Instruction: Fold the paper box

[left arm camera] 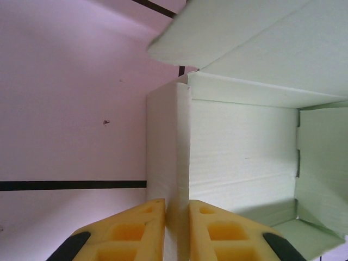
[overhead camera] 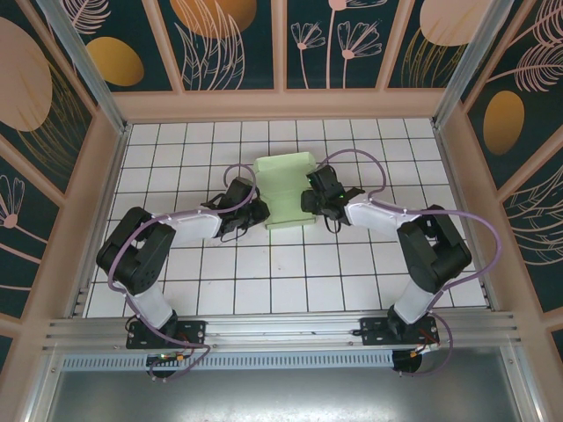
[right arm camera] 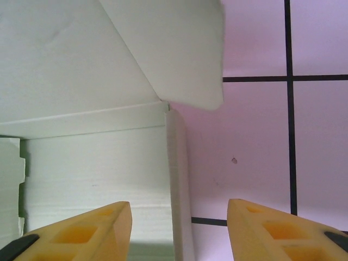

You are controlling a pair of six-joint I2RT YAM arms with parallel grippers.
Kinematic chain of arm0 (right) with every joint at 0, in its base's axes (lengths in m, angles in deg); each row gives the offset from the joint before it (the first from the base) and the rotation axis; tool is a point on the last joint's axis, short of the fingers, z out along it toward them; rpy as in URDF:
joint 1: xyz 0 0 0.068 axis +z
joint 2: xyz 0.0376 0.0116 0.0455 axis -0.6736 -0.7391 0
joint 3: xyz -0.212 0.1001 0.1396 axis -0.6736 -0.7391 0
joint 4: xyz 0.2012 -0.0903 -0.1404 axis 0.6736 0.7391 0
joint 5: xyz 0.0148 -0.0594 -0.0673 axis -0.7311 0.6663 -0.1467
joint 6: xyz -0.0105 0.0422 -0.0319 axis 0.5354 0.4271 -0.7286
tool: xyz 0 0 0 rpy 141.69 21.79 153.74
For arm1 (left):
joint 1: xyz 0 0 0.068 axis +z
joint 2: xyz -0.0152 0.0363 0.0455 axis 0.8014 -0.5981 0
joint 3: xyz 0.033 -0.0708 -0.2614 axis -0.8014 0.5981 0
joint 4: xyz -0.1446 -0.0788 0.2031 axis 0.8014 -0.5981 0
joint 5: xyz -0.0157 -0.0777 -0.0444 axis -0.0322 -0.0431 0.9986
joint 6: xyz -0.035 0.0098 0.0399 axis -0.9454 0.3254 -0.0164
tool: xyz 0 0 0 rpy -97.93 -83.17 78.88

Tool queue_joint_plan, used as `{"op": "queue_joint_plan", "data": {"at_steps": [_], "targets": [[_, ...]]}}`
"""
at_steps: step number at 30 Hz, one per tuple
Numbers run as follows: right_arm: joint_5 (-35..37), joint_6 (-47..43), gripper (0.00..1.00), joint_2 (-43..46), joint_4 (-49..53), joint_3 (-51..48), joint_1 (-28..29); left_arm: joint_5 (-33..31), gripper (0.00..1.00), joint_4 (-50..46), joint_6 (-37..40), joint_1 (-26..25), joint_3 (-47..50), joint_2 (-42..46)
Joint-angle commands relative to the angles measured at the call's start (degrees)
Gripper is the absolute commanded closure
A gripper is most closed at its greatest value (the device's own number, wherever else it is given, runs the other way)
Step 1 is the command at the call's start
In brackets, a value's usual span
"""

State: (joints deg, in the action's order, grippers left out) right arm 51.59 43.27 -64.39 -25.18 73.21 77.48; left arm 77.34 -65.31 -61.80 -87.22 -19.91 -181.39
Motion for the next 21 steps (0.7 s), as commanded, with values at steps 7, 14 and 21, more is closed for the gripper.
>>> {"op": "queue_joint_plan", "data": {"at_steps": [7, 14, 21], "targets": [[0.3, -2.3, 0.68, -3.2, 3.7, 4.3, -0.8, -1.1, 0.82, -3.3, 1.8, -0.6, -2.1, -0.2], [-0.1, -3.1, 0.80, -5.9, 3.3, 5.2, -0.9, -1.0, 0.81, -3.4, 1.9, -0.8, -2.2, -0.3], [-0.4, -3.8, 0.83, -8.0, 4.0, 5.4, -0.6, -0.9, 0.81, -3.5, 1.9, -0.9, -2.6, -0.3]]}}
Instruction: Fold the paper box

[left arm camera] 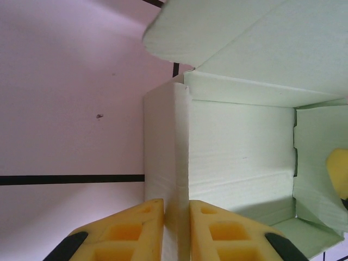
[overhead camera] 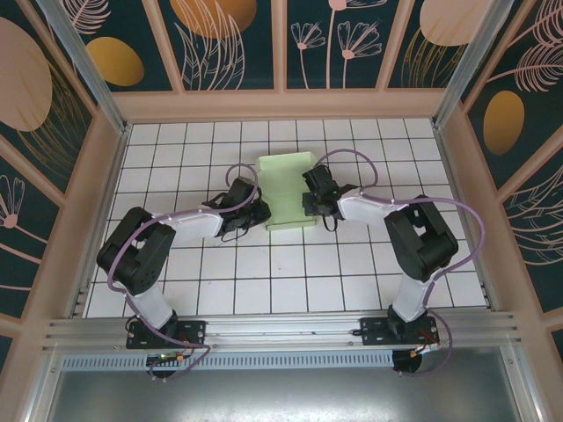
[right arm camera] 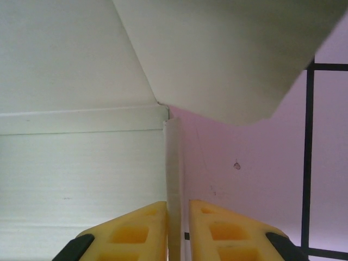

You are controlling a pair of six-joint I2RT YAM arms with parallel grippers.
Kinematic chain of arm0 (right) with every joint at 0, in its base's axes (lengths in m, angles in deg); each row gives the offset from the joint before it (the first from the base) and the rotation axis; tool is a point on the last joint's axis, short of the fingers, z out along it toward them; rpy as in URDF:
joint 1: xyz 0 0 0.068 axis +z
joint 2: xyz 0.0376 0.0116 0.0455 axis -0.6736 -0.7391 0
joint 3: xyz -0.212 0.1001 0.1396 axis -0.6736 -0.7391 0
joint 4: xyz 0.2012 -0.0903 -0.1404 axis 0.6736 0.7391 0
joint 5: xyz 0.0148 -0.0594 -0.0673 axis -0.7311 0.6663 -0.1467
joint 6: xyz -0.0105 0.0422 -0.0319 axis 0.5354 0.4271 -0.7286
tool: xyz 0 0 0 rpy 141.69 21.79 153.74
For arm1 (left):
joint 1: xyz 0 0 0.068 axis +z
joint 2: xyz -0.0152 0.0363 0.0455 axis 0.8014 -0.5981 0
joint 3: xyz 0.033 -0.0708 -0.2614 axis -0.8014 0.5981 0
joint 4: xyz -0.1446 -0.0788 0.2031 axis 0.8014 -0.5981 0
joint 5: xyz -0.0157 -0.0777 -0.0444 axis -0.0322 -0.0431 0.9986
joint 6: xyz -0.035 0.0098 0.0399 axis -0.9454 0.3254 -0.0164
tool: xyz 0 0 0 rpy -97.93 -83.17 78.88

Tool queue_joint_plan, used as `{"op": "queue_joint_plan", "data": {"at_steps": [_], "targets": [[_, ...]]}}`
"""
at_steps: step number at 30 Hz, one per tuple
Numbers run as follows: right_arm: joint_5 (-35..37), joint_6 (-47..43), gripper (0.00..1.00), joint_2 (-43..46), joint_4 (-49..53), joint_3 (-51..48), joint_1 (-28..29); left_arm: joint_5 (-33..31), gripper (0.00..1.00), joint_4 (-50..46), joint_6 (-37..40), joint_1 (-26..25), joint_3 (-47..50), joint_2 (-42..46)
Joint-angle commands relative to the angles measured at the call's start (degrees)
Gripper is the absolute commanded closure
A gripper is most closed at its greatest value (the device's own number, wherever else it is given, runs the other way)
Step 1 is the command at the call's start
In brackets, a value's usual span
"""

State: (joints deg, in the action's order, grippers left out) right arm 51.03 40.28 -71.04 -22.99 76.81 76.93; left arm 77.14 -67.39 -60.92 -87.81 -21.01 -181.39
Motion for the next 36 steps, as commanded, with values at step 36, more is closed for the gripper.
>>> {"op": "queue_joint_plan", "data": {"at_steps": [36], "targets": [[-16.5, 7.4, 0.54, 19.0, -13.8, -17.9, -11.0, -4.4, 0.75, -8.2, 4.0, -0.4, -5.6, -1.3]]}}
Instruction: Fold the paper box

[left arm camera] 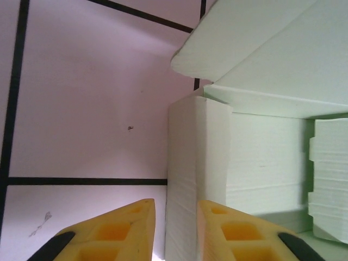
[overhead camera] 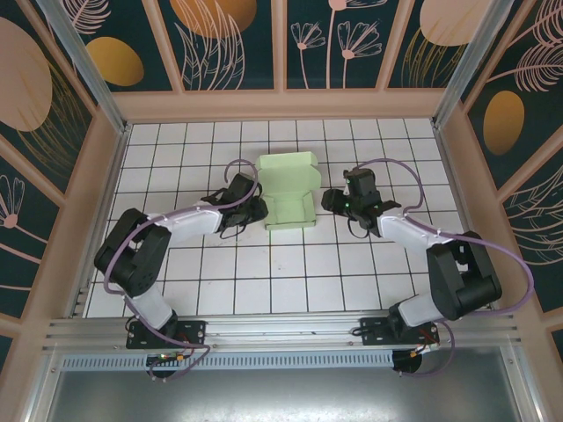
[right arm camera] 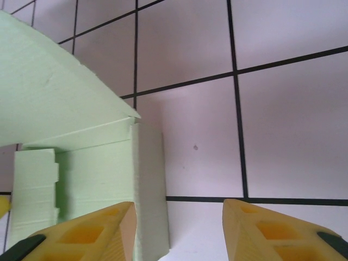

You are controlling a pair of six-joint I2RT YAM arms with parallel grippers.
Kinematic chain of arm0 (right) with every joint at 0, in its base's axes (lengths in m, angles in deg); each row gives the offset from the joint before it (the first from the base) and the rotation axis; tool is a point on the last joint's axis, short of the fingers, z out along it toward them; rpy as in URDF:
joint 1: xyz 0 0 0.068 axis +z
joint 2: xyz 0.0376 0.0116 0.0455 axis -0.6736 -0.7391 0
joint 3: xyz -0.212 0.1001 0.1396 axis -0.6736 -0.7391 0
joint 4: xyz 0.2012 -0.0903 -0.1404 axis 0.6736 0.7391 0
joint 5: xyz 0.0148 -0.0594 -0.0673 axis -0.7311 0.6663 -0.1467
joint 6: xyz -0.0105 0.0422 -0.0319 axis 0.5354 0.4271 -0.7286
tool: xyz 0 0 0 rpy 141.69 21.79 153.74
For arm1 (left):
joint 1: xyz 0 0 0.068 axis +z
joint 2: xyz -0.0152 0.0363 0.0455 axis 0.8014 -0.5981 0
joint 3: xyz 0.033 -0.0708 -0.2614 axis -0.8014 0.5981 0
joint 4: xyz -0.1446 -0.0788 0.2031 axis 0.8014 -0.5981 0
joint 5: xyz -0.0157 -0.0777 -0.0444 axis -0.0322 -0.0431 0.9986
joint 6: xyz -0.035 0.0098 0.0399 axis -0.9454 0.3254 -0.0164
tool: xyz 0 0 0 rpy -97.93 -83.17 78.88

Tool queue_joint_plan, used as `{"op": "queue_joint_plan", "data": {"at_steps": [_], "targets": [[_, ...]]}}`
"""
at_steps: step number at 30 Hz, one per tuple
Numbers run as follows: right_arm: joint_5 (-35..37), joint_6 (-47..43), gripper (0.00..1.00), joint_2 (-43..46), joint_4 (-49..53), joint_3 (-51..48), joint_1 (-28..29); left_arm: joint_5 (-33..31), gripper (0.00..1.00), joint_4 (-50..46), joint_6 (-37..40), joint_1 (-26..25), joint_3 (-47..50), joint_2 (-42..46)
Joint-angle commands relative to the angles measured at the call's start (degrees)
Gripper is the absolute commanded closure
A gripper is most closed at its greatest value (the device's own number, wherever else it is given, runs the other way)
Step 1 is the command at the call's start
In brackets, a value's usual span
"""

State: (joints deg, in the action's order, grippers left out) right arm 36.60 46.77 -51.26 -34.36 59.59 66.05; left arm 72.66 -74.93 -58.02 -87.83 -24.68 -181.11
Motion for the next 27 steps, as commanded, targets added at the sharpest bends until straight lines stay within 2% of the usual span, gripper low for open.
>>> {"op": "queue_joint_plan", "data": {"at_steps": [1, 7, 19, 23, 27], "targets": [[-2.5, 0.9, 0.54, -1.1, -2.4, -0.7, -0.1, 0.5, 0.76, -0.5, 1.2, -0.4, -2.0, -2.0], [-4.7, 1.1, 0.55, -3.4, -3.3, -0.5, 0.0, 1.7, 0.79, 0.0, 1.8, -0.4, -2.5, -3.9], [-5.6, 0.7, 0.56, -6.4, -3.1, 0.2, 0.6, 1.3, 0.78, -1.0, 2.5, -0.4, -3.3, -5.8], [-5.4, 0.7, 0.56, -6.4, -3.0, 0.2, 0.7, 0.8, 0.75, -0.8, 1.9, -0.5, -2.7, -3.7], [-5.3, 0.8, 0.56, -6.4, -3.0, 0.2, 0.7, -0.4, 0.75, -2.5, 2.1, -0.4, -3.6, -1.0]]}}
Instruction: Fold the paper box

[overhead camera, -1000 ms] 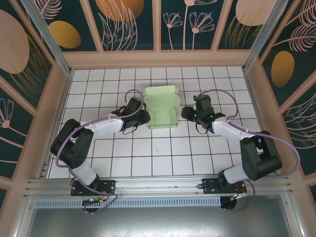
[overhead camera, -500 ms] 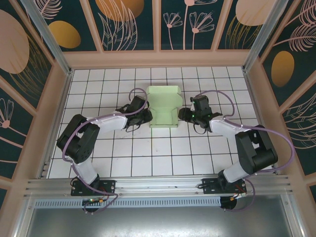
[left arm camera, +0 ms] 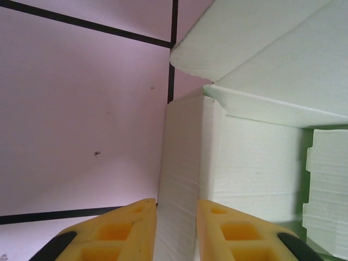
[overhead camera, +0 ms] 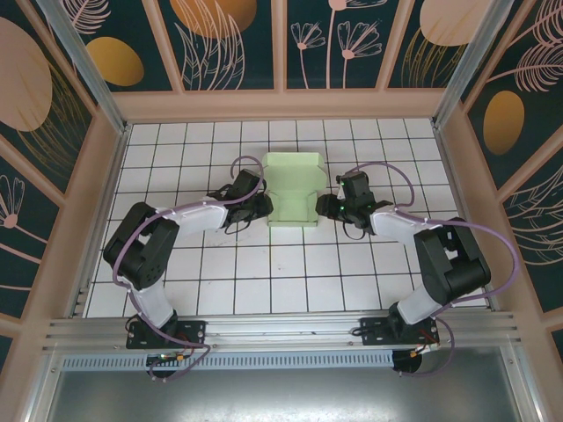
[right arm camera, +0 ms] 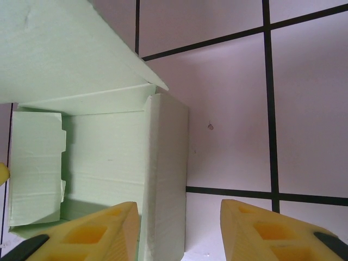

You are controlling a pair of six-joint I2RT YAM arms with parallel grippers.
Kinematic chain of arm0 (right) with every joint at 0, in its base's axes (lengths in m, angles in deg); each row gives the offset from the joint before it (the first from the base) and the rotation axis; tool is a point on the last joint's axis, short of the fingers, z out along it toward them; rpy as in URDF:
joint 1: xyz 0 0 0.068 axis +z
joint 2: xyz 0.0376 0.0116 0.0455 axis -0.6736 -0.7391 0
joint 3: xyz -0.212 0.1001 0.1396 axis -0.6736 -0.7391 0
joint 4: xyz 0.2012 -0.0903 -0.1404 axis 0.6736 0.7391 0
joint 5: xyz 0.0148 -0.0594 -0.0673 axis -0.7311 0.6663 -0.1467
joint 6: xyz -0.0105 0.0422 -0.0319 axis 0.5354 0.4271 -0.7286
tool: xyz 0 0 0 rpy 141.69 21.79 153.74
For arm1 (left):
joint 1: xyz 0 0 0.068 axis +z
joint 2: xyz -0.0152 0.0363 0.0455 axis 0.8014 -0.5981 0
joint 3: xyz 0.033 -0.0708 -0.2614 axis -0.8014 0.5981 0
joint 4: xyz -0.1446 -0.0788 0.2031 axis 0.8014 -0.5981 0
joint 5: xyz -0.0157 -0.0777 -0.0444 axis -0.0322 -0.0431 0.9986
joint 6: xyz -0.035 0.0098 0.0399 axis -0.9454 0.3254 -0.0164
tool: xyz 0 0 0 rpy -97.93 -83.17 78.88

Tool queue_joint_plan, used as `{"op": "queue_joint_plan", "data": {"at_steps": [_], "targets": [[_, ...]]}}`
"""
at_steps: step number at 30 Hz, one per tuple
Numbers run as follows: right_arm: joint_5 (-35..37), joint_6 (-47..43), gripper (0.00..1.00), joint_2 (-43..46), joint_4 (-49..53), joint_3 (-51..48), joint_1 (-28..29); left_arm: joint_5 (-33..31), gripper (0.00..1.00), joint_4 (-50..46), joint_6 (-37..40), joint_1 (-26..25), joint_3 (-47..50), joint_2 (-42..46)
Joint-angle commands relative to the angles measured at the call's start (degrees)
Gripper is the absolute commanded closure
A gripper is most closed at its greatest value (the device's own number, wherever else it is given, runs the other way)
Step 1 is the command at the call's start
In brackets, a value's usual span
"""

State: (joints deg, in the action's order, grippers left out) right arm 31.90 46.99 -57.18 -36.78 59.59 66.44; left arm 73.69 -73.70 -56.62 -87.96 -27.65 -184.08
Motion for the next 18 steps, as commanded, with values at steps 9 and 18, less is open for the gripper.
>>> {"op": "queue_joint_plan", "data": {"at_steps": [9, 18], "targets": [[-0.5, 0.6, 0.56, -0.5, -0.6, 0.2, 0.5, -1.3, 0.74, -4.6, 1.1, -0.3, -1.4, 3.6], [-0.4, 0.5, 0.56, -0.6, -0.4, 0.1, 0.4, 4.7, 0.76, 0.5, -0.1, -0.4, -1.2, 0.8]]}}
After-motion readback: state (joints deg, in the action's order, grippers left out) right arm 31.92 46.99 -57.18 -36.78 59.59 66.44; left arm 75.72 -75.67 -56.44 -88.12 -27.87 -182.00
